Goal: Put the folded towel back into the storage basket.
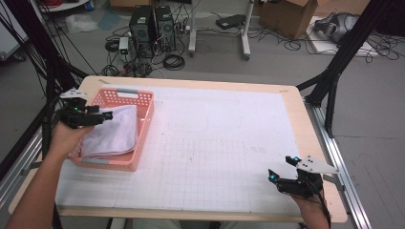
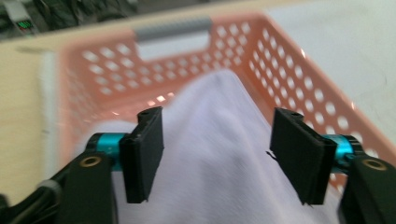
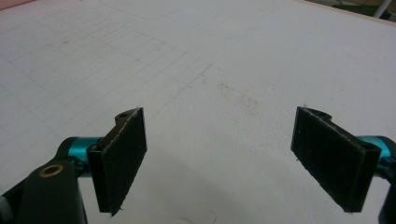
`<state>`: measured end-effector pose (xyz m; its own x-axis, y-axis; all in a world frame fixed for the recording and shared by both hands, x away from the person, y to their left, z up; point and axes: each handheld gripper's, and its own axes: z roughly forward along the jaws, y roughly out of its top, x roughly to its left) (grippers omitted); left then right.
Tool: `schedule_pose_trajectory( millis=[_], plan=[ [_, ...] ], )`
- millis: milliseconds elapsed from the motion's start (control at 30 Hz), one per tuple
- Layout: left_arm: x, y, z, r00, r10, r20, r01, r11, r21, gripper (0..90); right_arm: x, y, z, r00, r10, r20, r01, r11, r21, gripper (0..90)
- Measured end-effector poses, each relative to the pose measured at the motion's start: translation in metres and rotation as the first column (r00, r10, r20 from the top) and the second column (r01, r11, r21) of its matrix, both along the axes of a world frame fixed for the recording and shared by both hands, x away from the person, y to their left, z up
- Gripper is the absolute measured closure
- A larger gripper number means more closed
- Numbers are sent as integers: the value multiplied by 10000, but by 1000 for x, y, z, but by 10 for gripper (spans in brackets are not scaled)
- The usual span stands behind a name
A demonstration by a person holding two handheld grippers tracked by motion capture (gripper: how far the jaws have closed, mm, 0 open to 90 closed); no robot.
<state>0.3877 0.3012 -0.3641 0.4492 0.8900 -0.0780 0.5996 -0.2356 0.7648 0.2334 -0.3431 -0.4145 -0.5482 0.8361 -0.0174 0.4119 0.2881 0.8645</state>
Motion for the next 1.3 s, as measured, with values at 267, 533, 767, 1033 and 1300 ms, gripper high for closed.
schedule_pose_trajectory(
  millis=[267, 533, 767, 1033, 1300],
  plan=[
    [24, -31, -45, 9851, 585, -1616, -367, 9902, 1344, 348, 0, 0, 0, 10000, 22, -23, -22, 10000, -3, 169],
    [27, -35, -52, 9878, -1200, -989, 1279, 9888, 776, 431, 1, 1, -2, 9999, 100, -40, -100, 9999, -19, 169],
    [27, -24, -41, 9976, -372, 585, 374, 9993, -12, 374, 0, 2, -2, 9999, 100, -89, -101, 9999, -14, 169],
    [4, -4, -5, 9775, 723, 1983, -236, 9711, -2375, 222, 0, 1, 0, 9999, 87, -63, -87, 10000, 34, 169],
    [-36, -43, 11, 9468, -228, 3211, 1367, 9316, -3369, 180, 1, 5, 1, 9999, 156, 33, -157, 9999, 26, 169]
  ],
)
